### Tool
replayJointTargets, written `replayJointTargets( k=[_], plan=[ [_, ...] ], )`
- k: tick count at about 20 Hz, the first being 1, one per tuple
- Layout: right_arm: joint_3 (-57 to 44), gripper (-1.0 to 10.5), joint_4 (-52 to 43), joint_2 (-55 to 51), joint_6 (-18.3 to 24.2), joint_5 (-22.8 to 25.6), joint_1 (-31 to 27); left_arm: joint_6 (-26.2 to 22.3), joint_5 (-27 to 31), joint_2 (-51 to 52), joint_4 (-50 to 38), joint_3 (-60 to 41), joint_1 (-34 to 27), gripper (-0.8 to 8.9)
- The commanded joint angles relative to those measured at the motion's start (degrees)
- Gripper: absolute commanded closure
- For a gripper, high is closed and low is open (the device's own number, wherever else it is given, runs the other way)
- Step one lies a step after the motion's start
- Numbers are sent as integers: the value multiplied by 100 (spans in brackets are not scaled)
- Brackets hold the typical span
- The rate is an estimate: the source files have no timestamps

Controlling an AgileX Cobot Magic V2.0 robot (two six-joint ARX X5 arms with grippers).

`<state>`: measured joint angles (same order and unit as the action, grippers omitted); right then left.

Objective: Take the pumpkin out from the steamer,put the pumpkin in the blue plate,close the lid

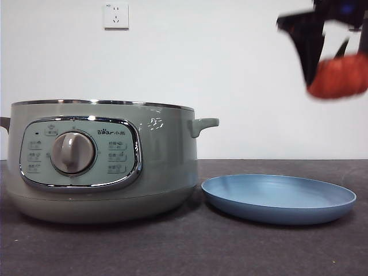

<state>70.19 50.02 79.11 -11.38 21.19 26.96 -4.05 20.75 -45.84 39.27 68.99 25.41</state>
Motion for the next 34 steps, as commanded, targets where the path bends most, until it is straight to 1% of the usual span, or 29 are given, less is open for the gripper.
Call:
replayJointTargets(
  k=[1,3,5,7,10,13,15,16,18,20,21,22,24,28,32,34],
  plan=[
    [-487,958,-597,37,96,-625,7,-48,-175,-57,-372,72,7,822],
    [-901,958,-1189,111,109,-1060,9,-48,-175,-177,-461,72,4,822],
    [-1176,958,-1528,247,116,-1390,9,-48,-297,-262,-494,72,4,822],
    [-1237,944,-1637,483,131,-1512,9,-48,-389,-313,-507,72,4,822],
    [-1237,944,-1838,962,138,-1534,11,-48,-442,-348,-540,72,4,822],
    [-1237,940,-2009,1379,140,-1832,46,-48,-444,-352,-540,72,4,822],
    [-1237,930,-2017,1523,140,-1823,55,-48,-444,-352,-538,72,4,822],
    [-1237,870,-2020,1565,138,-1827,61,-48,-444,-352,-538,72,4,822],
    [-1237,688,-1980,1585,138,-1829,61,-48,-444,-352,-538,72,4,822],
    [-1237,540,-1932,1585,136,-1827,59,-48,-442,-352,-538,72,4,823],
    [-1237,470,-1917,1585,136,-1821,59,-48,-442,-352,-538,72,4,822],
    [-1237,431,-1917,1585,133,-1810,59,-48,-442,-352,-538,72,4,822],
    [-1237,409,-1937,1585,131,-1810,59,-48,-442,-352,-538,72,4,822],
    [-1231,410,-1915,1460,131,-1816,59,-48,-444,-352,-535,72,4,822],
    [-1228,410,-1663,739,87,-1825,59,-50,-490,-367,-507,72,4,822],
    [-1228,411,-1611,216,74,-1821,59,-46,-713,-402,-452,72,7,822]
  ],
)
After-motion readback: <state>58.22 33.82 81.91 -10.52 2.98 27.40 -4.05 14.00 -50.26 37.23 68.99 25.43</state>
